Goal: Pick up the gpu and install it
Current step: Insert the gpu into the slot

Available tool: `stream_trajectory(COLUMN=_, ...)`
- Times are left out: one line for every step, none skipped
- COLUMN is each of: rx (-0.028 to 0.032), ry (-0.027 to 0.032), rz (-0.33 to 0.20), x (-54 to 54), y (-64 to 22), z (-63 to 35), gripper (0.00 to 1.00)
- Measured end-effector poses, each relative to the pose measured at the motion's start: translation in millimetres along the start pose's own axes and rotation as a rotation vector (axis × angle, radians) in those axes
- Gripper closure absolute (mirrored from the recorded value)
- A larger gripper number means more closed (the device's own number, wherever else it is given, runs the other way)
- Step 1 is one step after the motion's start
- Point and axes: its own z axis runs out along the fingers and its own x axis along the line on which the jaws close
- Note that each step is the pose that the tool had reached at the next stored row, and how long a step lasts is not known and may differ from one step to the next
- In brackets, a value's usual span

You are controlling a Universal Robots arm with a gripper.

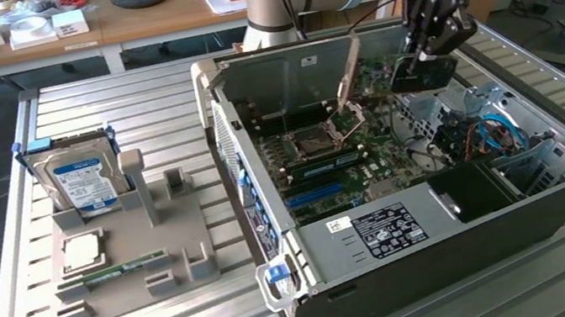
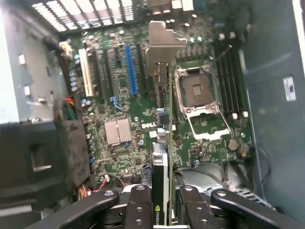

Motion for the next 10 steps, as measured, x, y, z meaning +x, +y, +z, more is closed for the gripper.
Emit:
stream_trajectory(rx=-0.0003, ry=0.0011, rz=-0.018, x=0.0, y=0.0, z=0.1, gripper=0.74)
stream_trajectory(rx=-0.0007, ry=0.0024, rz=-0.036, x=0.0, y=0.0, z=0.2, gripper=0.74)
stream_trajectory(rx=-0.0011, ry=0.0037, rz=-0.055, x=0.0, y=0.0, z=0.3, gripper=0.74)
stream_trajectory(rx=-0.0014, ry=0.0049, rz=-0.073, x=0.0, y=0.0, z=0.4, gripper=0.74)
stream_trajectory(rx=-0.0018, ry=0.0061, rz=-0.091, x=0.0, y=0.0, z=0.4, gripper=0.74)
stream_trajectory(rx=-0.0022, ry=0.0073, rz=-0.109, x=0.0, y=0.0, z=0.5, gripper=0.74)
stream_trajectory(rx=-0.0024, ry=0.0084, rz=-0.123, x=0.0, y=0.0, z=0.4, gripper=0.74)
stream_trajectory(rx=-0.0025, ry=0.0087, rz=-0.128, x=0.1, y=0.0, z=0.4, gripper=0.74)
stream_trajectory(rx=-0.0026, ry=0.0089, rz=-0.130, x=0.1, y=0.0, z=0.4, gripper=0.74)
stream_trajectory(rx=-0.0026, ry=0.0088, rz=-0.132, x=0.0, y=0.0, z=0.5, gripper=0.74)
